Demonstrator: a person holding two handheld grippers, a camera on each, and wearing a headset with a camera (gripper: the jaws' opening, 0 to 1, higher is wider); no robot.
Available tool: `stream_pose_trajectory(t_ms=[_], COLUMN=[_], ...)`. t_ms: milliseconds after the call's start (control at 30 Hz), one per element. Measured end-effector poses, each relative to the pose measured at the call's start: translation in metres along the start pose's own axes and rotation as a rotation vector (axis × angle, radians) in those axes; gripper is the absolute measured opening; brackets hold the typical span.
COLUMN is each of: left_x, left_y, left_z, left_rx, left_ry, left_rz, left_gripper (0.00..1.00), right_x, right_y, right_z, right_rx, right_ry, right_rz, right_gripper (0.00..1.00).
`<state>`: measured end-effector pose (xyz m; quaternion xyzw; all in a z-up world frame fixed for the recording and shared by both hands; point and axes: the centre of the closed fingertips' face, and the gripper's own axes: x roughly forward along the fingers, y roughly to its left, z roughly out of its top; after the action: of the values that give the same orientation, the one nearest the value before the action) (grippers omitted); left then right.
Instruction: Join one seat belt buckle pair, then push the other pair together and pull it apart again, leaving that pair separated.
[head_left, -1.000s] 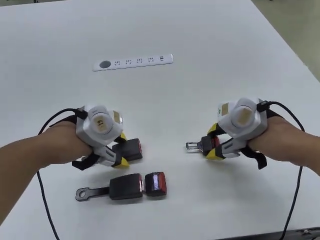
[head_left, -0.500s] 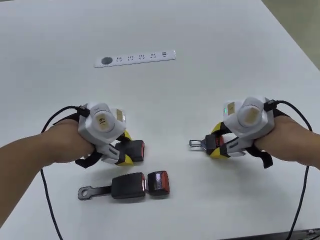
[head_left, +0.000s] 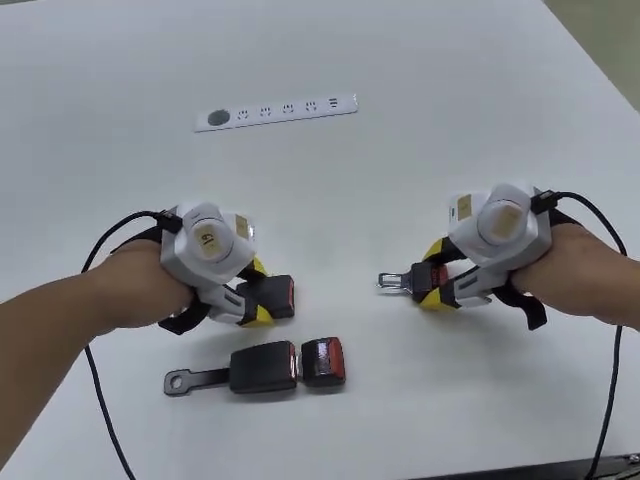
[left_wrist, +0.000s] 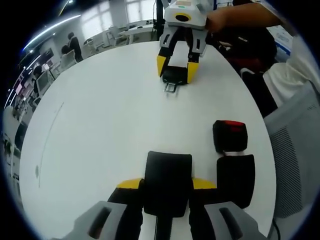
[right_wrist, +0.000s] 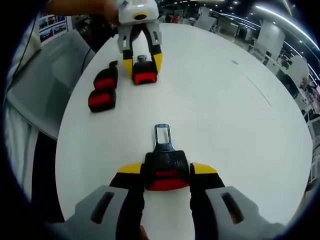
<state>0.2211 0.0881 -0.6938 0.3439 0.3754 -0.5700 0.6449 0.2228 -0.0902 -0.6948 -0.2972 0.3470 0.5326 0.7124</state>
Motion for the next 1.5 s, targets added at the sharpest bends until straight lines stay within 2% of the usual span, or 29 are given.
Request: stream_pose_trajectory(t_ms=[200,367,533,733,867,1000,1267,1500], left_x=[0.001,0.001,0.002,0.001,0.001,0.001,0.0,0.0], left_y=[0.0,0.0,0.0,-0.003,-0.004,-0.003,-0.005,-0.004], left_z=[0.0,-0.001,0.0,0.002,0.002,0.0,0.002,0.002], left_rx=[0.004,0.0,0.007,0.003,-0.001,-0.001,0.008,0.017], left_ry=[-0.015,-0.023,-0.021,-0.016,-0.015,-0.013,-0.007,-0.018], left_rz=[-0.004,0.003,0.002,0.005,0.012,0.022,0.009,-0.004], left_gripper=[0.35,0.35,0.35,0.35,0.35,0.35,0.35,0.34], right_x=[0.013,0.031,0.04,0.052,0.057,0.055,0.059,0.064], right_y=[0.014,0.024,0.027,0.034,0.036,0.037,0.037,0.037], right_z=[0.022,0.046,0.063,0.082,0.089,0.087,0.096,0.101], right_rx=[-0.008,-0.03,-0.027,-0.061,-0.069,-0.089,-0.122,-0.093], right_ry=[-0.037,-0.068,-0.076,-0.07,-0.079,-0.067,-0.077,-0.102], right_rz=[0.007,0.006,0.002,0.021,0.022,0.03,0.029,0.041], right_gripper=[0.34,0.34,0.34,0.34,0.34,0.33,0.33,0.33])
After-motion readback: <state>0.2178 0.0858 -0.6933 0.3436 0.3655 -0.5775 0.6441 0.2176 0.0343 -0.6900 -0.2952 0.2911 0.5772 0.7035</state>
